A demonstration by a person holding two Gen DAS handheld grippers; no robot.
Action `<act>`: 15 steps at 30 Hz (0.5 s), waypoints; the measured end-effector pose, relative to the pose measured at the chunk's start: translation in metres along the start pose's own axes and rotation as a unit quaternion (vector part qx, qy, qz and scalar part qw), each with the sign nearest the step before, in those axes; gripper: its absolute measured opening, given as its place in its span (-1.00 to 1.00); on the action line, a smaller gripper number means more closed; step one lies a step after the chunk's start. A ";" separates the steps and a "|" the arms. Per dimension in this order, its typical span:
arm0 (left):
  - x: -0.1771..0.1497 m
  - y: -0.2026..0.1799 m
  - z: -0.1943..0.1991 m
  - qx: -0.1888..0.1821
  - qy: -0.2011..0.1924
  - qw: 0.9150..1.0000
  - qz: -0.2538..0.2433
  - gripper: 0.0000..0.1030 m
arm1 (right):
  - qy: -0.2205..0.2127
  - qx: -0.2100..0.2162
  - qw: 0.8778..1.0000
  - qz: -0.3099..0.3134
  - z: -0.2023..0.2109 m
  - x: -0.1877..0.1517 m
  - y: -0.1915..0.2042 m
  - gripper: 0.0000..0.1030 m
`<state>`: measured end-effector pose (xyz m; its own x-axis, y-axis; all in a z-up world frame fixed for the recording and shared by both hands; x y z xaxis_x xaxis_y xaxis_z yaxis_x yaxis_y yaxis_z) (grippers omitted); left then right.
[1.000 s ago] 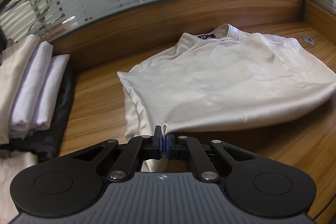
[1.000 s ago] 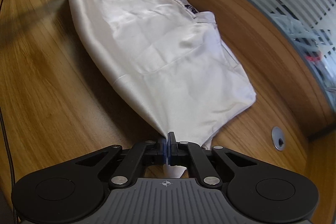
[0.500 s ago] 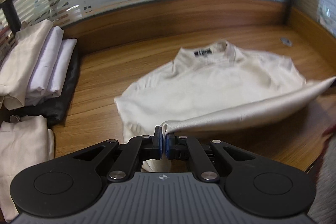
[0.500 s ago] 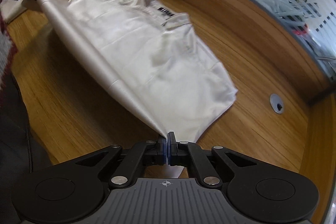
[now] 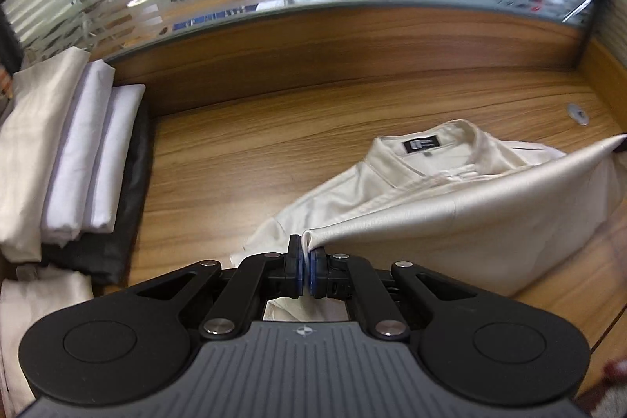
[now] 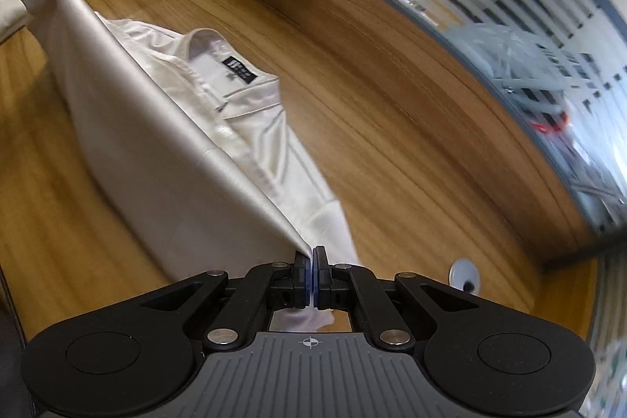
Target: Fold clothes
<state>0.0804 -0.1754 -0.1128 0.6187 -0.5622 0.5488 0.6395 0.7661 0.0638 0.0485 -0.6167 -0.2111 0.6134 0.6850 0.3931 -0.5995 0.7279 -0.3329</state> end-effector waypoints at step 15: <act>0.026 0.013 -0.143 0.007 0.104 0.994 -0.013 -0.91 | 0.074 0.048 0.996 0.009 -0.122 0.025 -0.027 -0.87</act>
<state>0.1701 -0.2244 -0.2175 0.6837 -0.6334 0.3624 0.6515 0.7535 0.0879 0.1425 -0.6158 -0.2966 0.6671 0.7004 0.2540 -0.6533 0.7138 -0.2524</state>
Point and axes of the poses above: each gripper's, at about its wrist camera, not at the fingertips, and z roughly against the way its jaws point, y to its left, x to its top, the point moved 2 cm from there along -z, roughly the way its jaws point, and after that the axes turned 4 degrees about -x, right-handed, at the moved point
